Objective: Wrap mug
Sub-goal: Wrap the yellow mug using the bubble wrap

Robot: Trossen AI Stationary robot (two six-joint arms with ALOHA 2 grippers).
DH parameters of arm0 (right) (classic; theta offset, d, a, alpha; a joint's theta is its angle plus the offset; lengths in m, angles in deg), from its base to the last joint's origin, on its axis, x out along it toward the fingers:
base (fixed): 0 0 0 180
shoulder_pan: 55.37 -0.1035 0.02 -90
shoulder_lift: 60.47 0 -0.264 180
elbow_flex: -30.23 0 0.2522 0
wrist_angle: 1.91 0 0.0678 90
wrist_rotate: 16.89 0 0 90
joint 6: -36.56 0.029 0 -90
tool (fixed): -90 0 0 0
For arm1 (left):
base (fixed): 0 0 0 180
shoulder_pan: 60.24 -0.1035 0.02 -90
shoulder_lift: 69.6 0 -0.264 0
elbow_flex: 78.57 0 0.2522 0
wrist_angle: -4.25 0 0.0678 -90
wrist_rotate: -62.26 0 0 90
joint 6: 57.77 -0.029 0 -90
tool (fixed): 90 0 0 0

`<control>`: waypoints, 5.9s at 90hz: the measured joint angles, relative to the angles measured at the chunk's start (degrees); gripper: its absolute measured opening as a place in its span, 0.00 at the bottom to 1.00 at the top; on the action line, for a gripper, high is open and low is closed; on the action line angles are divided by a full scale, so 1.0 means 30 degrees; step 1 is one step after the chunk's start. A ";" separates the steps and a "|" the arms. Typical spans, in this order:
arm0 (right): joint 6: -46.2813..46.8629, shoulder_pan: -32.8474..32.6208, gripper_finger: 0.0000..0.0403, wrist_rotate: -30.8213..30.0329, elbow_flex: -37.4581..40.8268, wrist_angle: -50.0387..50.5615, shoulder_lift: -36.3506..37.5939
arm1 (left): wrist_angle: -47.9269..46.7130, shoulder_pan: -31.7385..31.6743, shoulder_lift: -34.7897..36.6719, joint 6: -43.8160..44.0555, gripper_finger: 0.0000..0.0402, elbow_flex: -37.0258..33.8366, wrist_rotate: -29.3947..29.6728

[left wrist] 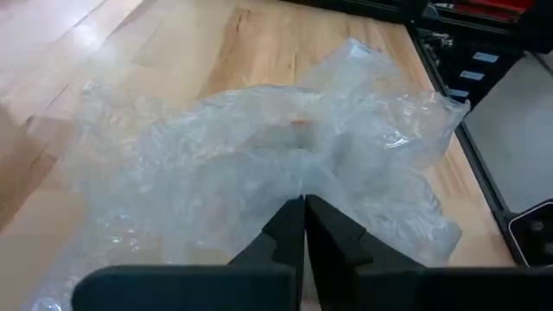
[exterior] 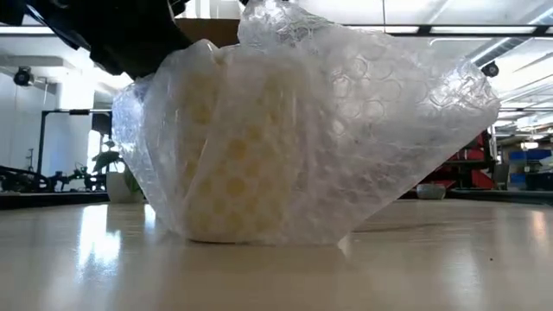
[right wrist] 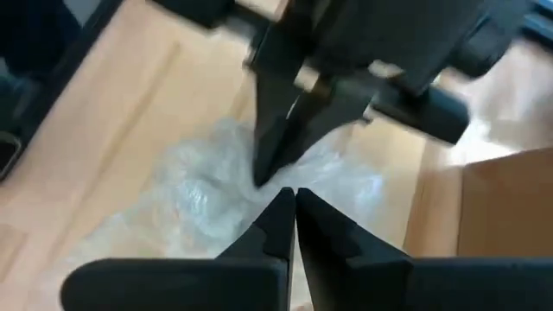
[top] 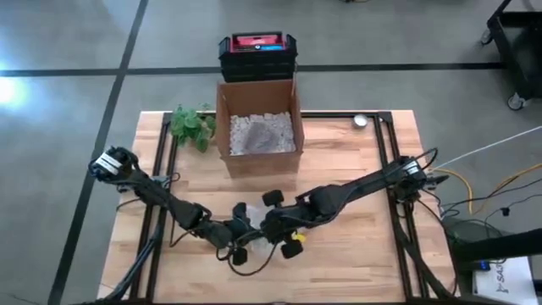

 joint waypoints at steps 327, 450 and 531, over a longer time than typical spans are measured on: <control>0.3064 -0.1561 0.00 -0.0893 -0.0370 0.2013 -0.2802 | -0.3445 0.0198 -0.0852 -0.0295 0.00 0.2513 -0.0201; 0.2007 -0.0683 0.00 0.0422 0.1703 -0.1403 -0.3310 | -0.2174 -0.1047 -0.0340 -0.2990 0.00 0.1387 -0.0443; 0.2138 -0.0016 0.00 0.0346 0.1139 0.1143 -0.2997 | -0.1981 -0.1171 -0.1217 -0.2255 0.00 0.1391 -0.0924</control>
